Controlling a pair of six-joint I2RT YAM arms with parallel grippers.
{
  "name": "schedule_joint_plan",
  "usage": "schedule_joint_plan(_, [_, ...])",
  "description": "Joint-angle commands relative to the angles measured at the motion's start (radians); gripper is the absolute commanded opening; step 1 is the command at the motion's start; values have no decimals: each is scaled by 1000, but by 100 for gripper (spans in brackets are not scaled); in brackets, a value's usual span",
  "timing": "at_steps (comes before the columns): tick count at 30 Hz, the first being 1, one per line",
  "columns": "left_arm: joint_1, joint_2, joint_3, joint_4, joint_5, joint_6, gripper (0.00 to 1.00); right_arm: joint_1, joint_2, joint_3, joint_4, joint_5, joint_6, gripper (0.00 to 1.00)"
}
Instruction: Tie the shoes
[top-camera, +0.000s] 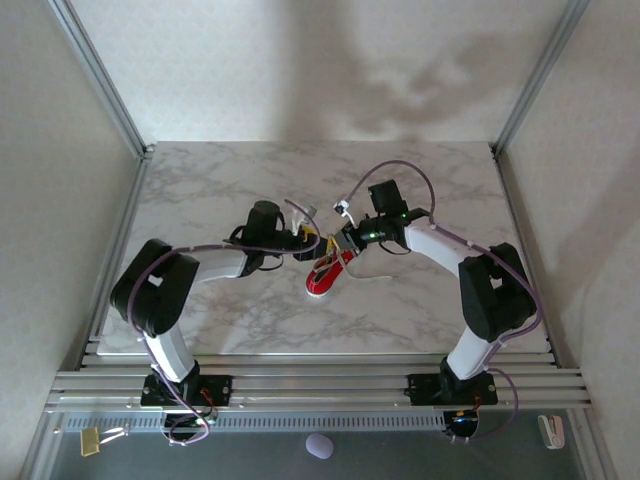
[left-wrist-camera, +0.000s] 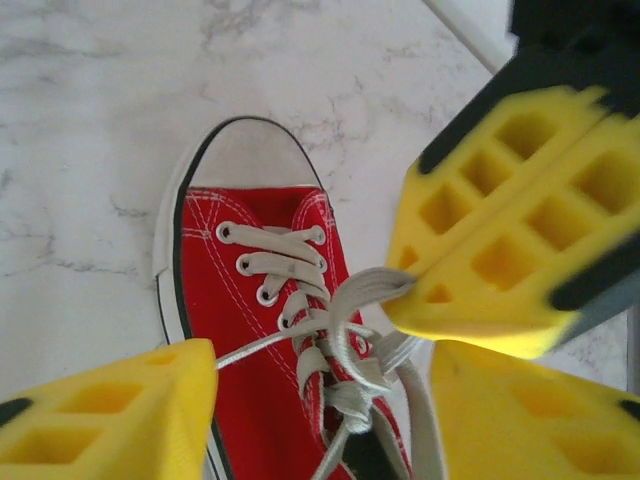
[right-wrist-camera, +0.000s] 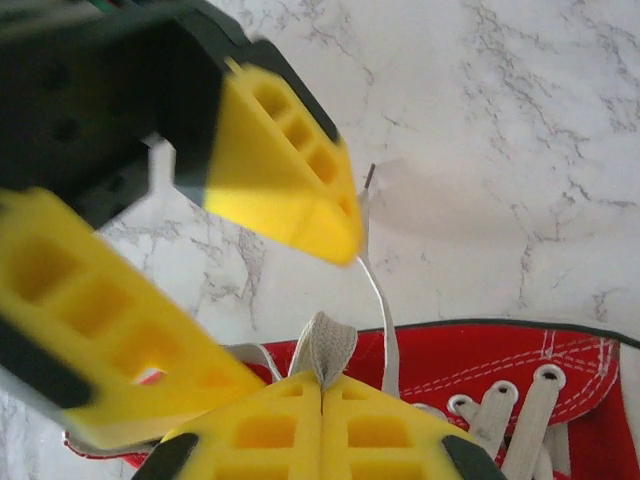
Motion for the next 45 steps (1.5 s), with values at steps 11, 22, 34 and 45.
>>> schedule_joint_plan(11, [5,-109,-44,-227,-519,-80,71,33,-73,-79,109,86,99,0])
schedule_joint_plan(22, [-27,-149,-147,-257,-472,-191,37,69,-121,-72,72,220,181,0])
schedule_joint_plan(34, [-180,-114,-208,-253,-502,-282,20,77,-164,-80,75,230,216,0])
schedule_joint_plan(45, [-302,-69,-193,-51,-397,-392,20,77,-176,-100,35,298,261,0])
